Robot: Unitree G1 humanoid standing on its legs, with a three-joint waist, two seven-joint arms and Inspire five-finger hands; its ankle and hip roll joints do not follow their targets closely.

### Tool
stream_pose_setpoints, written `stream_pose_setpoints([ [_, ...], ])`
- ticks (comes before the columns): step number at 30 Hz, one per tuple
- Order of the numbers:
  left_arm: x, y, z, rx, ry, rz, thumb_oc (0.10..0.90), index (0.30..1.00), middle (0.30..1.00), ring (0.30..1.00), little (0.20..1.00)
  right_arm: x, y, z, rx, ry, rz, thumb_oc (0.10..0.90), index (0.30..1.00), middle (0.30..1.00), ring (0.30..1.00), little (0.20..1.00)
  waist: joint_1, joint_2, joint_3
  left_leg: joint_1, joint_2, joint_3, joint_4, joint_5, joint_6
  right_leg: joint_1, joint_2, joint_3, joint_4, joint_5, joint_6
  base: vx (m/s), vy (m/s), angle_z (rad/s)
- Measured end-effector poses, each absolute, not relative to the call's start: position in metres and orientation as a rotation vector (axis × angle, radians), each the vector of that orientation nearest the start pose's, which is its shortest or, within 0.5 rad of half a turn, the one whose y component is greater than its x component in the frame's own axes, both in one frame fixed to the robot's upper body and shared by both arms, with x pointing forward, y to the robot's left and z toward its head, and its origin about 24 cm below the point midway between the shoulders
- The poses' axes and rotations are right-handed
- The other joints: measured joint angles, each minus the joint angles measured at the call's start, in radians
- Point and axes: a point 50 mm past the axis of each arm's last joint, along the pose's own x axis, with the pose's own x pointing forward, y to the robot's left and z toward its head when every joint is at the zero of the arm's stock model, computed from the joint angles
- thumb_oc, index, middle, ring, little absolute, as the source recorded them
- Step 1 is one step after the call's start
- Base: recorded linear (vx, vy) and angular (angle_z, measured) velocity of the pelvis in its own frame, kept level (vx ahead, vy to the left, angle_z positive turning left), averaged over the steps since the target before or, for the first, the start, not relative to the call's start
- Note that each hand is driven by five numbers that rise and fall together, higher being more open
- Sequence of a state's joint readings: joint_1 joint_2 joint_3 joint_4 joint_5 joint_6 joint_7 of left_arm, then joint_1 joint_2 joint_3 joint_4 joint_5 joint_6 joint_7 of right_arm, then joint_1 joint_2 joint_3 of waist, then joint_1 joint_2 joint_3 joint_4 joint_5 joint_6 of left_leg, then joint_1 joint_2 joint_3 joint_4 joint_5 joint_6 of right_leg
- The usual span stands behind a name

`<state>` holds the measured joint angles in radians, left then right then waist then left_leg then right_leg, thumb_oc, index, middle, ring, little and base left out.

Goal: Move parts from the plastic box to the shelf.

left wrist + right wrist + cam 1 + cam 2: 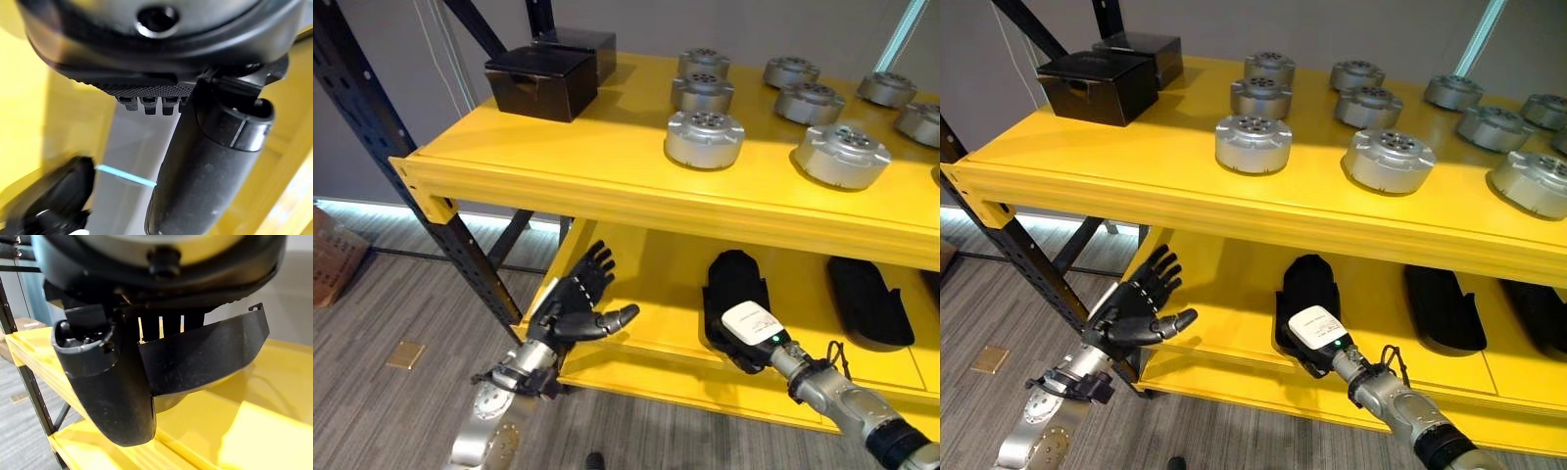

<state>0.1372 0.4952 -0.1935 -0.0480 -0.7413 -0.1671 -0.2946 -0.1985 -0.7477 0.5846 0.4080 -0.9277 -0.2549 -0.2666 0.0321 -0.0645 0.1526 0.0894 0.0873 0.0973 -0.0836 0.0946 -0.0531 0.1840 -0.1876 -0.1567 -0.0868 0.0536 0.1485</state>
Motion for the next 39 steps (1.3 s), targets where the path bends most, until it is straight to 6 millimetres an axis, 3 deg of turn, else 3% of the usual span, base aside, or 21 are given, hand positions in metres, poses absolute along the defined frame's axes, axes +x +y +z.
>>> stream_pose_setpoints([
  [10, 0.219, 0.189, 0.042, -0.276, 0.003, -0.421, 0.9, 1.0, 1.0, 1.0, 1.0, 0.259, -0.226, -0.01, -1.694, -0.119, 0.523, 0.4, 0.3, 0.3, 0.3, 0.3, 0.004, 0.005, 0.001, -0.027, 0.001, -0.001, 0.0, 0.006, 0.004, -0.026, -0.001, -0.001, 0.0, 0.007, 0.0, -0.02, -0.046, 0.0],
  [18, 0.217, 0.187, 0.04, -0.279, 0.021, -0.443, 0.9, 1.0, 1.0, 1.0, 1.0, 0.264, -0.23, -0.01, -1.655, -0.076, 0.448, 0.4, 0.3, 0.3, 0.3, 0.3, 0.004, 0.03, 0.009, -0.019, 0.001, -0.002, 0.0, 0.006, 0.003, -0.018, -0.001, -0.002, -0.001, 0.006, 0.001, 0.04, -0.039, 0.0],
  [25, 0.217, 0.185, 0.04, -0.281, 0.02, -0.465, 0.9, 1.0, 1.0, 1.0, 1.0, 0.274, -0.233, 0.001, -1.625, -0.098, 0.369, 0.4, 0.3, 0.3, 0.3, 0.3, -0.002, 0.066, 0.03, -0.038, 0.013, 0.007, 0.0, 0.005, 0.001, -0.041, 0.003, -0.003, -0.005, 0.011, -0.006, 0.0, -0.004, -0.01],
  [35, 0.217, 0.178, 0.036, -0.291, 0.059, -0.495, 0.9, 1.0, 1.0, 1.0, 1.0, 0.285, -0.235, 0.015, -1.653, -0.132, 0.341, 0.4, 0.3, 0.3, 0.3, 0.3, -0.002, 0.096, 0.056, -0.039, 0.018, 0.004, 0.0, 0.011, 0.002, -0.039, 0.008, -0.009, -0.003, 0.011, -0.007, 0.0, -0.006, 0.0],
  [39, 0.225, 0.175, 0.044, -0.282, 0.028, -0.512, 0.9, 1.0, 1.0, 1.0, 1.0, 0.302, -0.237, 0.037, -1.705, -0.195, 0.318, 0.4, 0.3, 0.3, 0.3, 0.3, -0.002, 0.115, 0.091, -0.072, 0.021, 0.003, 0.004, 0.029, -0.001, -0.073, 0.009, -0.023, 0.0, 0.023, -0.012, -0.06, -0.026, -0.02],
])
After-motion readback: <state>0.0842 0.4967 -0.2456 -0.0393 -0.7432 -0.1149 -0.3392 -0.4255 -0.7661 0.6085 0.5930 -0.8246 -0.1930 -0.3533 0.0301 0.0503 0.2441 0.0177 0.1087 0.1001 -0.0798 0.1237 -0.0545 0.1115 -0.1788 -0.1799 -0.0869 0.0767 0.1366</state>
